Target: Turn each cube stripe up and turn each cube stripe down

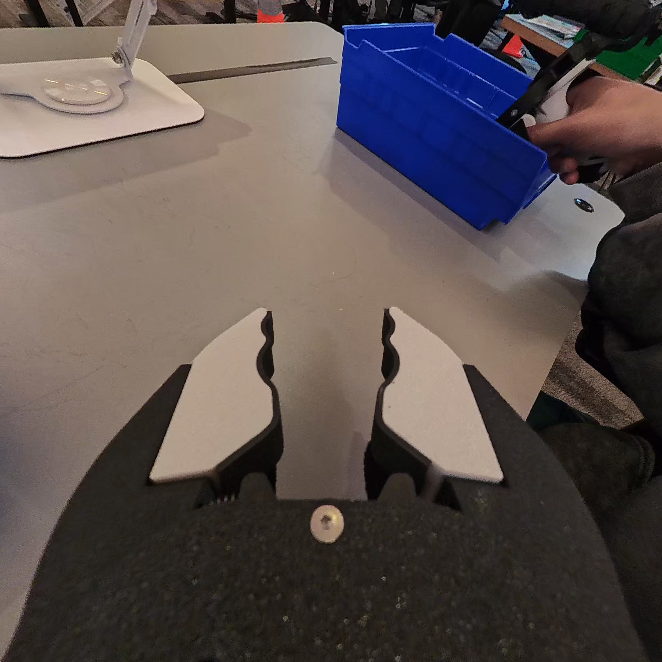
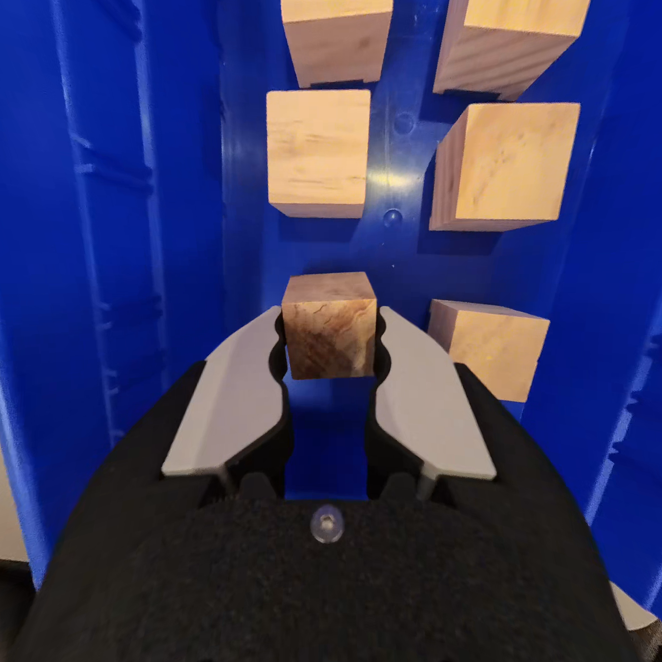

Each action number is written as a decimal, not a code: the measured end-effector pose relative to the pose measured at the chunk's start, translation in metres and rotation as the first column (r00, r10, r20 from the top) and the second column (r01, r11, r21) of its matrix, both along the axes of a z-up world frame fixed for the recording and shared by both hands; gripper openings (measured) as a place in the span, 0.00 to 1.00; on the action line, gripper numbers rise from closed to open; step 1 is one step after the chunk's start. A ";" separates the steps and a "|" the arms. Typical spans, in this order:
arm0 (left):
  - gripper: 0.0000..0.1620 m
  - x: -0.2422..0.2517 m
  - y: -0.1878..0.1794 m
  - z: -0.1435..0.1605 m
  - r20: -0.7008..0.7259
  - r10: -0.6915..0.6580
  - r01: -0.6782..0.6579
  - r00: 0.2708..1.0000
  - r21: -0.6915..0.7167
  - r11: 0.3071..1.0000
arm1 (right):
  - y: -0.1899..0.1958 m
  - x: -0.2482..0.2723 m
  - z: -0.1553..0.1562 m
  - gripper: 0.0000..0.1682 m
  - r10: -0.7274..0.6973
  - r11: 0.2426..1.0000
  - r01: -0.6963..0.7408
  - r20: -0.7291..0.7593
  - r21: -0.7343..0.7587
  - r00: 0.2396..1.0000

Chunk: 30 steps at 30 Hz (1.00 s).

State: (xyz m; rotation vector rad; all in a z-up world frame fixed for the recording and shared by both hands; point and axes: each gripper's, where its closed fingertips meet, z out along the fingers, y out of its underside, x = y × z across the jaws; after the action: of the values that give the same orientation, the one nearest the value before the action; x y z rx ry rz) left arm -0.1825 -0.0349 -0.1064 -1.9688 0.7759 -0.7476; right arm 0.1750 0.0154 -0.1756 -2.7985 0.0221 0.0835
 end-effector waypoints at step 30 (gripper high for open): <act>0.37 -0.047 0.031 0.017 0.050 0.238 -0.243 0.970 0.158 0.957 | -0.007 -0.288 0.095 0.36 0.518 0.252 -0.322 0.154 0.913 0.842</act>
State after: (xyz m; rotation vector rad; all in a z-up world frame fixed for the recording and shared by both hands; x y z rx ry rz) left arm -0.2300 -0.0037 -0.0894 -1.8573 0.5480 -0.5503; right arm -0.1132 0.0084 -0.0808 -1.5349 -0.5820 0.3616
